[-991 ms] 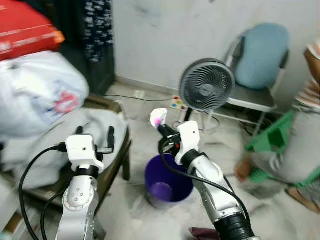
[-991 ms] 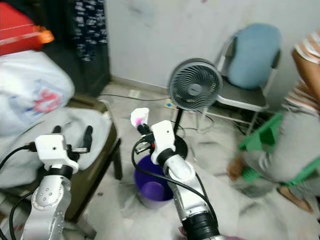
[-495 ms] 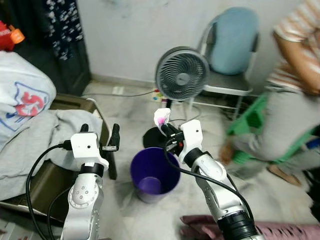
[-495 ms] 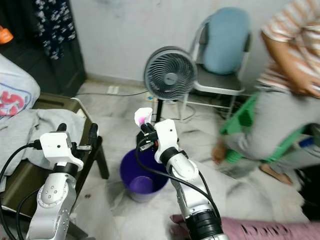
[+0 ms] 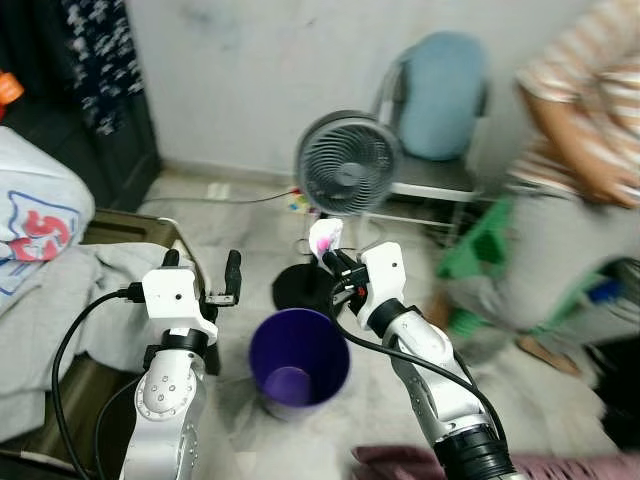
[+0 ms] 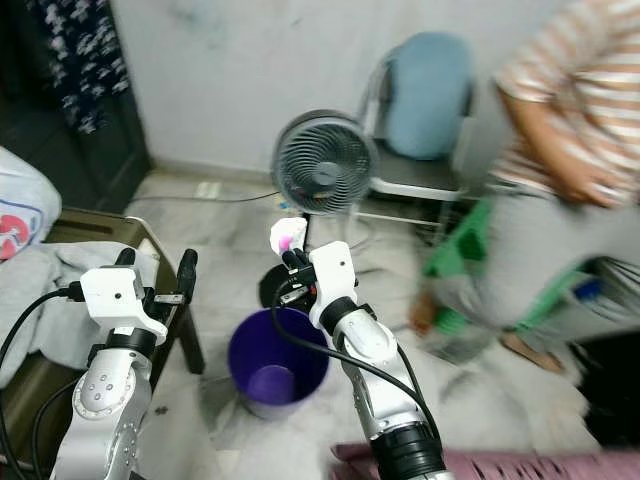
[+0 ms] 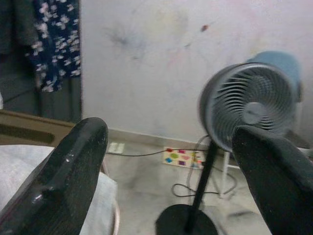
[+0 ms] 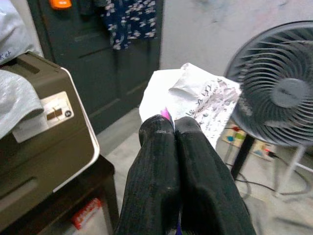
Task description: Clean up the room
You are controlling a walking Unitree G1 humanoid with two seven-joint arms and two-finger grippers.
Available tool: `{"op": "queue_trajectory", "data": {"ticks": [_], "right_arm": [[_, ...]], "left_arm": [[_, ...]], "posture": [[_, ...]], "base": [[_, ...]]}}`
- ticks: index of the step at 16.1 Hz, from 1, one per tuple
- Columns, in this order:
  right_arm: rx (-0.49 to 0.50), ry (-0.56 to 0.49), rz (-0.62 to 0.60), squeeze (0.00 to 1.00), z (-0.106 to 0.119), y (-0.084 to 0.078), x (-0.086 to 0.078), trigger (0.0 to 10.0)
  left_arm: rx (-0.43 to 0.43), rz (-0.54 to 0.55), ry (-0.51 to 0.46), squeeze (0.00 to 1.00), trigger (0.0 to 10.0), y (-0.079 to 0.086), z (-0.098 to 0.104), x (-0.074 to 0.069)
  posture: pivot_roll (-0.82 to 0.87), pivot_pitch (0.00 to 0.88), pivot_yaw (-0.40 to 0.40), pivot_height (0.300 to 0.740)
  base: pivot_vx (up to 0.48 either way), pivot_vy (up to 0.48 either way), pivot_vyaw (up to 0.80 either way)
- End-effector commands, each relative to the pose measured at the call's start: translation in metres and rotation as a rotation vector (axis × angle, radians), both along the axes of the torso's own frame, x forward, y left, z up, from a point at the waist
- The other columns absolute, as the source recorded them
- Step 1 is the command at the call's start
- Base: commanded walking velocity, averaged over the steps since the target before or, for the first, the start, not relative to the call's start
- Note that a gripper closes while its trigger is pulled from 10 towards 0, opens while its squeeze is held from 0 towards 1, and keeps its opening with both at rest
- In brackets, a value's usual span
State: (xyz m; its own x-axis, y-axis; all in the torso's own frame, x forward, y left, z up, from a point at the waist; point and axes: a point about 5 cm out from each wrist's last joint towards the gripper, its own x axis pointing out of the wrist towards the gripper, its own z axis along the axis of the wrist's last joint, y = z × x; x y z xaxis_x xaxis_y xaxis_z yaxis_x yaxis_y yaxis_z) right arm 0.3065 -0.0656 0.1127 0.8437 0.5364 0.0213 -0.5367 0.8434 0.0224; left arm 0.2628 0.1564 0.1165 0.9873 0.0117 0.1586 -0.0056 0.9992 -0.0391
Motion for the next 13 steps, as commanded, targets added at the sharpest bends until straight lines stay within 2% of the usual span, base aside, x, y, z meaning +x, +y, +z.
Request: {"op": "queue_trajectory", "data": {"ticks": [1,6,10,13], "right_arm": [[-0.009,-0.003,-0.016,0.0,0.001,-0.005,0.002,10.0],[-0.013,-0.005,-0.018,0.0,0.0,-0.005,0.003,10.0],[-0.009,-0.008,-0.017,0.0,0.001,-0.004,0.003,10.0],[0.008,-0.01,-0.018,0.0,0.002,-0.001,0.004,10.0]], "left_arm": [[-0.005,-0.016,-0.006,0.0,10.0,-0.005,0.001,0.0],[-0.009,-0.008,0.006,0.0,10.0,-0.005,0.0,0.001],[0.015,0.068,0.043,0.0,10.0,0.002,-0.006,-0.001],[0.06,0.106,0.047,0.0,10.0,0.017,-0.007,-0.004]], "posture": [[-0.01,0.054,-0.118,0.74],[-0.01,0.051,-0.118,0.74],[-0.01,0.046,-0.115,0.74],[-0.01,0.046,-0.106,0.74]], "base": [[0.412,0.0,0.0],[0.385,0.0,0.0],[0.0,0.0,0.0],[0.0,0.0,0.0]]}}
